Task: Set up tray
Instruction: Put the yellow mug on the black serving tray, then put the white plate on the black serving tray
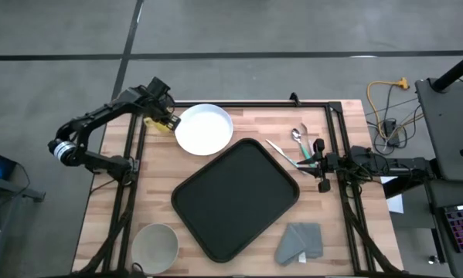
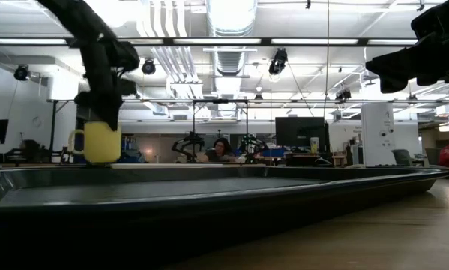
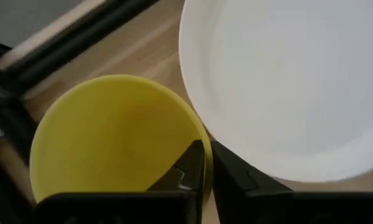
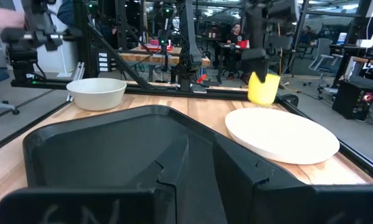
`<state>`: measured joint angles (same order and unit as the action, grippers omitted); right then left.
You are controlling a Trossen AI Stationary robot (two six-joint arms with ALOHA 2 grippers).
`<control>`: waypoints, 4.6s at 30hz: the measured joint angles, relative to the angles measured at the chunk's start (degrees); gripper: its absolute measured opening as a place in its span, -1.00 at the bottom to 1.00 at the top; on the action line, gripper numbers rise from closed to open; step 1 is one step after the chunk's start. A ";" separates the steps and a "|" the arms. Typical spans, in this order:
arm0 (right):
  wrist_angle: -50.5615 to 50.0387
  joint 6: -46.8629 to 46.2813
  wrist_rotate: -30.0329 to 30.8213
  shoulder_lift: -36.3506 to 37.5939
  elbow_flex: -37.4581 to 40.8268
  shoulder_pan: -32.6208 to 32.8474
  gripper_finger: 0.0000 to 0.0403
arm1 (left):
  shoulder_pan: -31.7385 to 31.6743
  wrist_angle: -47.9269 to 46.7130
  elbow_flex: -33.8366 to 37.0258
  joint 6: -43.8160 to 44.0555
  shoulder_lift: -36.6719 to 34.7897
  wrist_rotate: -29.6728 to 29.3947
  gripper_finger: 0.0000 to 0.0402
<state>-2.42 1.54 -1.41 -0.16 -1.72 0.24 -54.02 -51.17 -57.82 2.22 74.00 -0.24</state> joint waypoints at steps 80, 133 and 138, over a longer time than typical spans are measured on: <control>0.00 0.00 0.00 -0.44 0.00 0.00 -0.66 | 78.99 -3.90 -13.07 38.89 19.76 -4.36 -1.00; 0.00 0.00 0.00 -0.39 0.00 0.01 -0.66 | 79.87 -7.63 -11.41 40.54 19.67 0.75 -0.31; 0.00 0.00 0.00 -0.39 0.01 0.01 -0.66 | 79.80 -11.24 -14.26 40.56 19.67 0.75 -0.26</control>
<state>-2.42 1.54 -1.41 -0.56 -1.71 0.25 25.78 -62.41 -72.08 42.78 93.67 0.51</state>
